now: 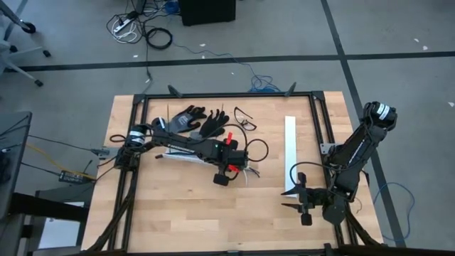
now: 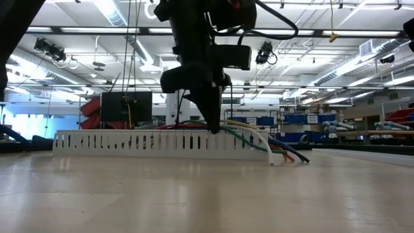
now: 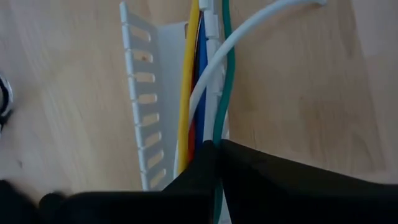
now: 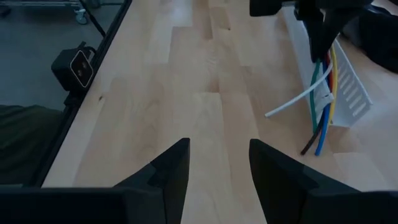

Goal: Ziptie cables
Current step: Put the ziptied cables in a white cable duct

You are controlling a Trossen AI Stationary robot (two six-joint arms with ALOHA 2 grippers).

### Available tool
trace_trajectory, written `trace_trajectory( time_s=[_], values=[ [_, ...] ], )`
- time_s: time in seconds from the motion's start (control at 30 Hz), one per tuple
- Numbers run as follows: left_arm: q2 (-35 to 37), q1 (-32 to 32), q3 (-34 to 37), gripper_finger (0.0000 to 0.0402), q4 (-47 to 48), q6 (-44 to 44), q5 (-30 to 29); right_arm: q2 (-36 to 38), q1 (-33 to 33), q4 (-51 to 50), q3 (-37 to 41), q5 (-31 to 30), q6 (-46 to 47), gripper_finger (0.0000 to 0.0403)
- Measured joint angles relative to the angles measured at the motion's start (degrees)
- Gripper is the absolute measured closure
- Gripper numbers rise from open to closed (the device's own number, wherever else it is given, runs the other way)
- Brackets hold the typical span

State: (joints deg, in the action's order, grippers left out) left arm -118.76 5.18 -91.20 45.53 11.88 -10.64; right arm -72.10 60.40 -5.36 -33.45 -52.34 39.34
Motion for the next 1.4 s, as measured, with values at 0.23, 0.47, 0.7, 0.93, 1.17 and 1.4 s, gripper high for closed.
trace_trajectory(
  time_s=[0.23,0.47,0.7,0.93,1.17,1.4],
  values=[
    [-0.75,0.45,-3.23,0.0401,-0.88,3.04,-1.15,0.0,-1.13,0.85,-0.02,-0.02,-0.53,0.0243],
    [-0.72,0.6,-4.84,0.0401,-0.77,5.64,-1.12,0.0,-1.8,1.71,-0.02,0.01,-0.52,0.0243],
    [-0.7,0.15,-4.83,0.0401,-1.94,5.88,-2.75,-1.6,-5.61,1.82,-0.02,0.05,-2.12,0.0243],
    [-0.68,0.05,-4.85,0.0401,-2.8,7.02,-3.1,-8.02,-18.54,4.02,-0.16,0.27,-14.64,0.0239],
    [1.6,0.05,-4.85,0.0401,-5.48,8.68,-2.46,-9.44,-26.66,6.74,-0.35,10.04,-18.9,0.0213],
    [3.06,-1.17,-3.99,0.0401,-5.84,8.67,-5.86,-9.42,-27.45,7.47,-0.37,10.05,-19.93,0.0212]
  ],
)
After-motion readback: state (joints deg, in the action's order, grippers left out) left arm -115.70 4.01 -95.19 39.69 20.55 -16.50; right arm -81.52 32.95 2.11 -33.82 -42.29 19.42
